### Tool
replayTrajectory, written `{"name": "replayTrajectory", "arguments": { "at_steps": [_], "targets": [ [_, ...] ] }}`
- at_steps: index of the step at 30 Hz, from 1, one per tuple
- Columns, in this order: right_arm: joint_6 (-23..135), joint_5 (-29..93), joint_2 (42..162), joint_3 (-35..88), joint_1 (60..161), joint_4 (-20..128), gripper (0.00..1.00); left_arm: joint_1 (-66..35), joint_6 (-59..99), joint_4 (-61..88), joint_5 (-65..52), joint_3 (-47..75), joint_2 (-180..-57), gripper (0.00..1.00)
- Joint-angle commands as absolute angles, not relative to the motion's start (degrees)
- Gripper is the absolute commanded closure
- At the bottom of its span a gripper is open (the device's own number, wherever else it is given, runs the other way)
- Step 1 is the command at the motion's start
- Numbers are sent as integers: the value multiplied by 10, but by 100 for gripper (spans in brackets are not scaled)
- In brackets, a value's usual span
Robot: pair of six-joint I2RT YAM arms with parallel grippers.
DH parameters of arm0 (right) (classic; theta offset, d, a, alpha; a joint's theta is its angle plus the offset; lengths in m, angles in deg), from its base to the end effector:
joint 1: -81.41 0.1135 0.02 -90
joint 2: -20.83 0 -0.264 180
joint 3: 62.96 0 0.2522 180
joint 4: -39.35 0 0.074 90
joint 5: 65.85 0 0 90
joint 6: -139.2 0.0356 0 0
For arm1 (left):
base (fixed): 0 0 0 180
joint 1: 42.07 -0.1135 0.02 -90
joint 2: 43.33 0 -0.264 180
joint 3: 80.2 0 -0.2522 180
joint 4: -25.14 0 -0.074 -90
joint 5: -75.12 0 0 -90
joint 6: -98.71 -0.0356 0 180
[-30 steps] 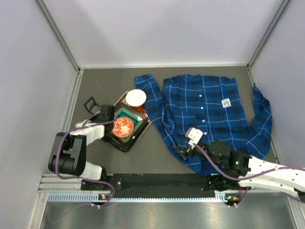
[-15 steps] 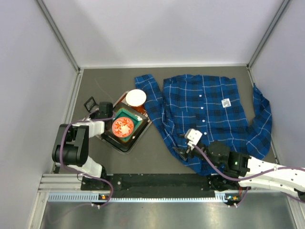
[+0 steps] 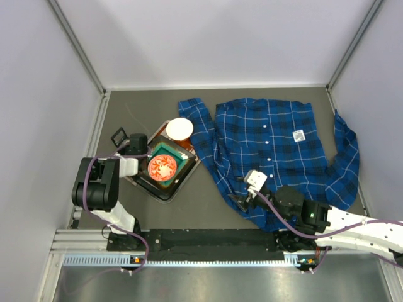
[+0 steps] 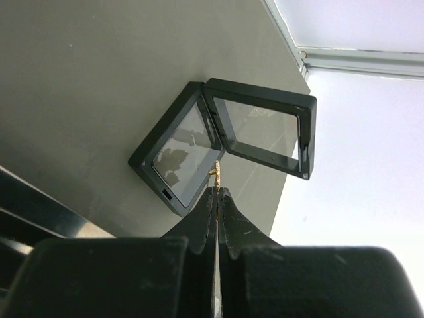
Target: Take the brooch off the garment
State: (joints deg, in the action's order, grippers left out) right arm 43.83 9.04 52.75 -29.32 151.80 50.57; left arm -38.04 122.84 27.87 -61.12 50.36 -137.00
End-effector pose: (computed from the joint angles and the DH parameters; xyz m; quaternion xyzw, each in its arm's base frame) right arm 0.0607 0.1428 0.2428 -0.3975 0.6493 0.2596 0.5941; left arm 0.2926 0.0052 0.1357 -0.7797 0.3482 -0.1401 0.5012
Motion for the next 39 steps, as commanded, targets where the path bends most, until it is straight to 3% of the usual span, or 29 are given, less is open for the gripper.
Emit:
{"name": "replayTrajectory", "arguments": {
  "at_steps": [1, 26, 34, 39],
  "targets": [
    [438, 96, 521, -292, 1526, 477, 37, -391, 1334, 317, -613, 509, -1382, 100],
    [443, 102, 512, -294, 1526, 476, 37, -408, 1317, 350, -593, 514, -1402, 100],
    [443, 103, 509, -294, 1525, 476, 37, -414, 1308, 356, -582, 515, -1401, 80],
    [442, 104, 510, -294, 1525, 476, 36, -414, 1307, 334, -580, 513, -1384, 76]
  ]
}}
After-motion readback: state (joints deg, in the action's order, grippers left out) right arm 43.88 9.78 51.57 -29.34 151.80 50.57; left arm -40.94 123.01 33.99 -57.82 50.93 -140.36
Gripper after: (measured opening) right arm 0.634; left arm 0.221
